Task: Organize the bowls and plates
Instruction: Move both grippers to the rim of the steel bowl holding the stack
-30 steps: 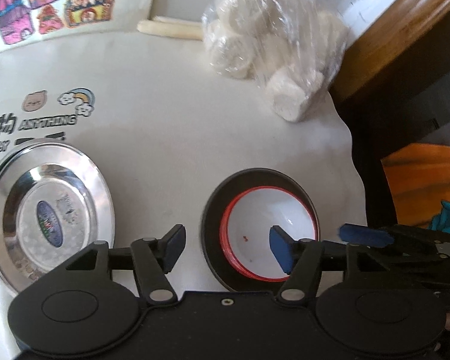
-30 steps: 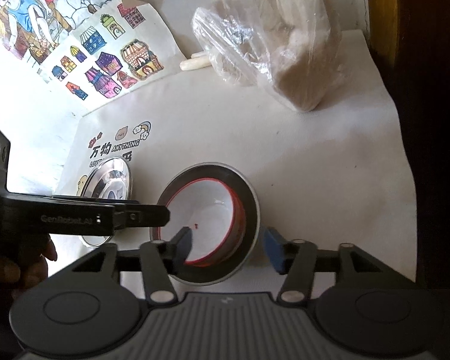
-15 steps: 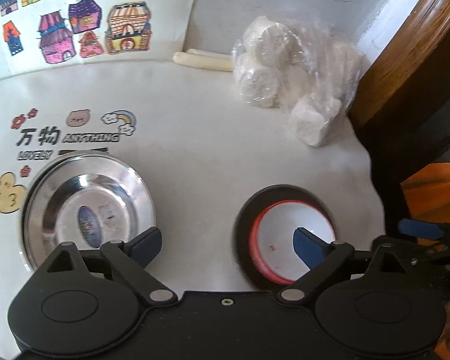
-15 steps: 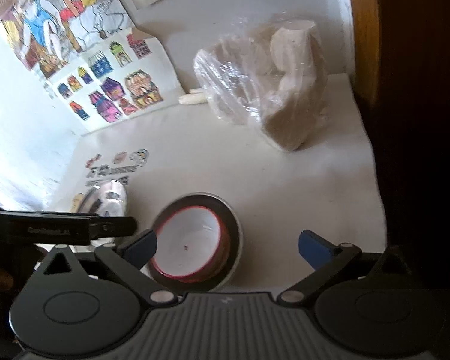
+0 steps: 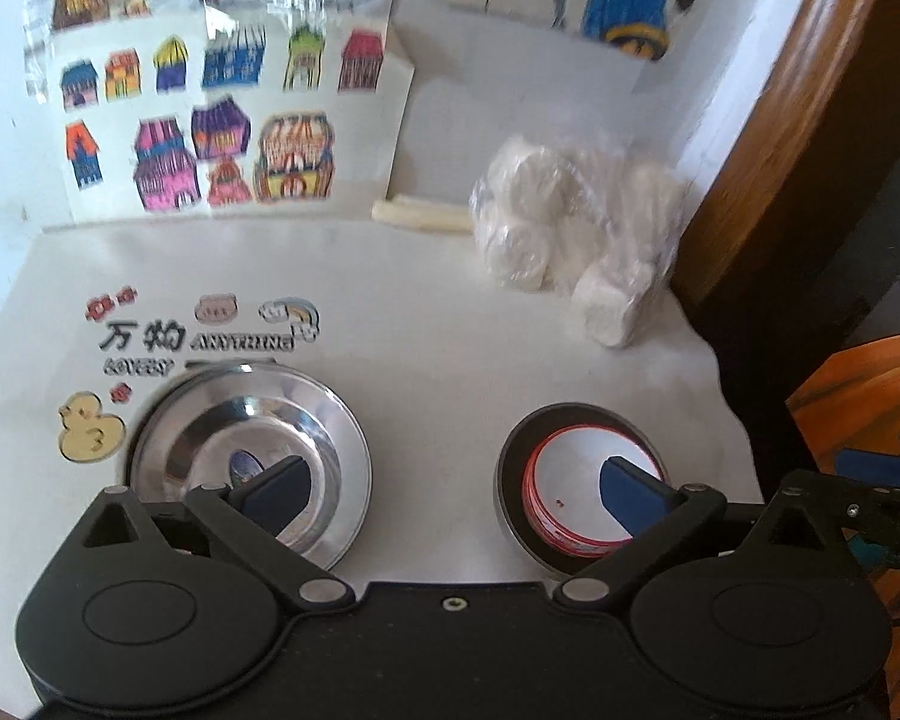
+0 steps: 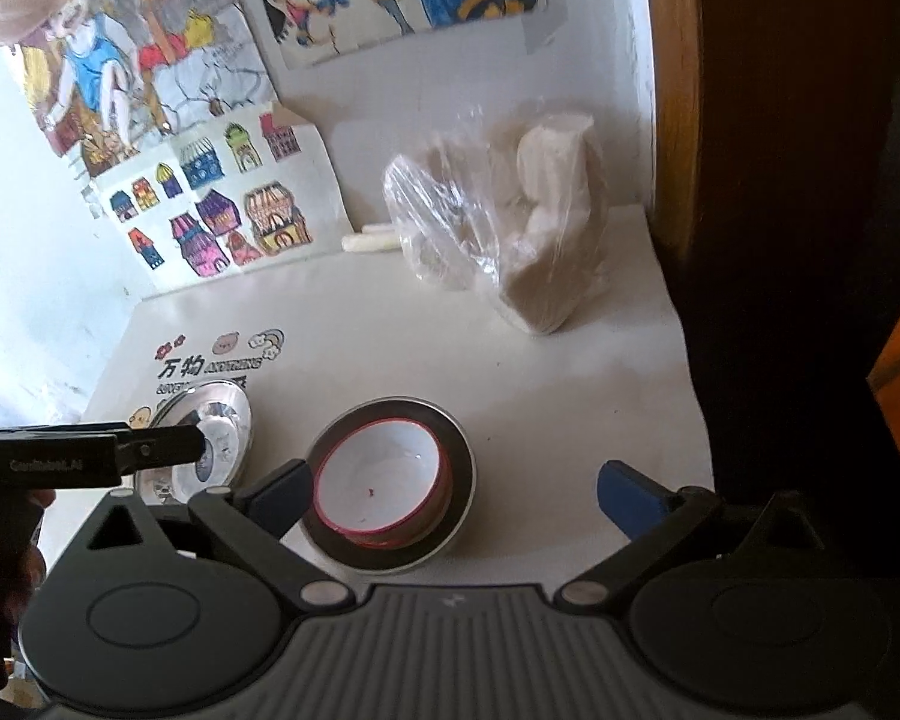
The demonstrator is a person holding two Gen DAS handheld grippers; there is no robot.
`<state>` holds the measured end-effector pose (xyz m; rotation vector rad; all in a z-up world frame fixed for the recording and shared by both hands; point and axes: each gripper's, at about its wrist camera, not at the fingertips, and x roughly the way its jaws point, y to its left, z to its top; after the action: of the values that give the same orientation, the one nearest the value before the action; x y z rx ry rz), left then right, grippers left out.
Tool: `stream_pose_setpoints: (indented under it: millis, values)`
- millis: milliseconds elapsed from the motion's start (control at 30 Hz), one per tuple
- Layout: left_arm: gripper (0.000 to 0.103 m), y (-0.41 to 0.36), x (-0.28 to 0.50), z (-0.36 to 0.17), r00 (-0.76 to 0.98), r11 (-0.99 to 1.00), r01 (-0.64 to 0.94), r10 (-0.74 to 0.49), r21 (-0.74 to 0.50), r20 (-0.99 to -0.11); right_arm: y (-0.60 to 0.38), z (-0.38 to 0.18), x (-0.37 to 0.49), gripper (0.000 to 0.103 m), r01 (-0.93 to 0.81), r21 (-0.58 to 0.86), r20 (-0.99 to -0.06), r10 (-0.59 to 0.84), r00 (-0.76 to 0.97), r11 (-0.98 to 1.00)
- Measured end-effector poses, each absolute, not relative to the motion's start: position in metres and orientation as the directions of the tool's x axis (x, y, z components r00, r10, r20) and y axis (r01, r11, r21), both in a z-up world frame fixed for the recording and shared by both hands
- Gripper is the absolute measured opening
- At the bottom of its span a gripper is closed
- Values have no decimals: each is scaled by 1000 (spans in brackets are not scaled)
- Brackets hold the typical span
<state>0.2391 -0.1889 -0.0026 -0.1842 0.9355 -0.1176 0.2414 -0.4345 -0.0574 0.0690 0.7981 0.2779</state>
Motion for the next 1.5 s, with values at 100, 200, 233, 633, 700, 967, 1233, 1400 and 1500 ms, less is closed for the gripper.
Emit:
stream_pose_setpoints:
  millis: [100,200,233,633,700,967,1233,1400,1500]
  values:
    - [102,-182,221,8,629,976,38,-188,-212,-754,-431,-52,224,103,-215,147,-677,257,689,965]
    - [102,-176,205,20,691,978,56,-183,-200,-699,-425,-47,204,103,-216,127,-633,247,734,968]
    - [102,-175,199,24,723,981,62,-173,-186,-669,-424,-45,198,103,-222,125,-617,250,746,967]
    - [102,-170,168,48,837,995,40,-81,-86,-541,-405,-36,155,103,-244,65,-527,241,815,968]
    - [102,-172,165,42,830,997,44,-74,-68,-553,-405,-37,153,103,-232,69,-537,232,811,970]
    - [102,-175,157,21,751,992,53,-116,-117,-650,-408,-48,146,103,-198,58,-595,193,780,978]
    - [102,-178,181,-6,593,974,-15,-174,-227,-786,-421,-56,158,103,-179,66,-649,179,739,982]
    - [102,-191,210,-26,492,972,-63,-168,-228,-854,-434,-66,182,103,-182,53,-709,165,685,982]
    - [102,-198,224,-38,442,973,-89,-153,-213,-884,-442,-70,196,103,-184,45,-734,157,661,982]
